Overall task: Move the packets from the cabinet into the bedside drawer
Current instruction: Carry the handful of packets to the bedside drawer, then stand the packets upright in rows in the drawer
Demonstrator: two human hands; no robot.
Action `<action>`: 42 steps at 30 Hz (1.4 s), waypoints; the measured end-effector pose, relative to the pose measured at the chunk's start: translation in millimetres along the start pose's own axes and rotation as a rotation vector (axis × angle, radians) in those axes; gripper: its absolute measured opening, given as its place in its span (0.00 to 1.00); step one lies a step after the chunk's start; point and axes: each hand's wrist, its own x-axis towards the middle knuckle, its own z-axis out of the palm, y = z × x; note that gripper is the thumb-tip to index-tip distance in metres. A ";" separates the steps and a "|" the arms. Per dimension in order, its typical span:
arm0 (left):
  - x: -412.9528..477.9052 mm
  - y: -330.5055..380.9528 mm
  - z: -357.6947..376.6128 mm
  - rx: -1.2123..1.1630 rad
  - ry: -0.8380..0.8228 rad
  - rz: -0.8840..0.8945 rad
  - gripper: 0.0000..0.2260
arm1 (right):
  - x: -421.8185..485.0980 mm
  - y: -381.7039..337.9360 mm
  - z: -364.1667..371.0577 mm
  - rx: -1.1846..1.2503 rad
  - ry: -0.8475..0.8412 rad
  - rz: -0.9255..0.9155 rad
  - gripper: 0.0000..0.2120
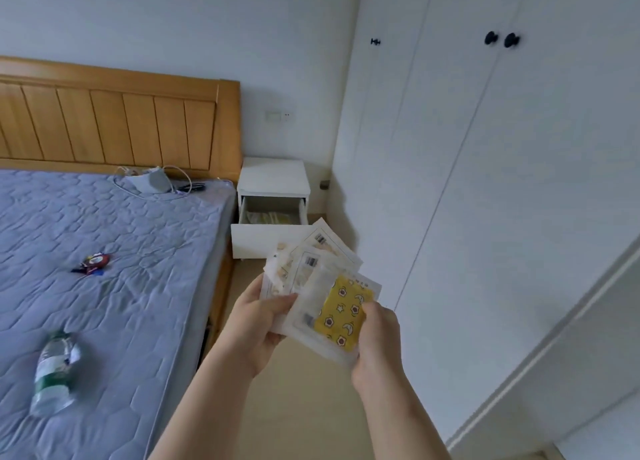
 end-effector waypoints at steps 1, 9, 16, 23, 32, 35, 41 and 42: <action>18.2 4.4 -6.2 0.004 0.011 -0.001 0.17 | 15.8 -1.7 17.4 -0.018 -0.016 0.000 0.07; 170.1 71.7 -50.8 -0.106 0.138 -0.030 0.09 | 134.5 -32.7 155.4 -0.107 -0.116 -0.033 0.06; 286.0 102.6 -65.6 -0.048 0.188 -0.013 0.10 | 228.4 -56.3 223.6 -0.049 -0.102 0.011 0.09; 413.5 124.7 -57.2 -0.002 0.197 0.031 0.12 | 351.9 -102.3 278.9 -0.053 -0.111 -0.044 0.07; 570.1 148.5 -53.6 -0.064 0.373 -0.013 0.08 | 512.9 -137.8 362.9 -0.038 -0.079 0.010 0.08; 610.9 156.8 -66.8 -0.054 0.350 -0.017 0.07 | 551.6 -134.9 395.9 -0.092 -0.136 0.013 0.08; 705.2 184.1 -104.3 0.005 0.220 -0.027 0.12 | 622.3 -119.4 485.1 -0.173 -0.201 0.061 0.06; 720.6 189.3 -114.4 0.009 0.208 -0.038 0.12 | 634.5 -117.5 500.1 -0.182 -0.198 0.070 0.06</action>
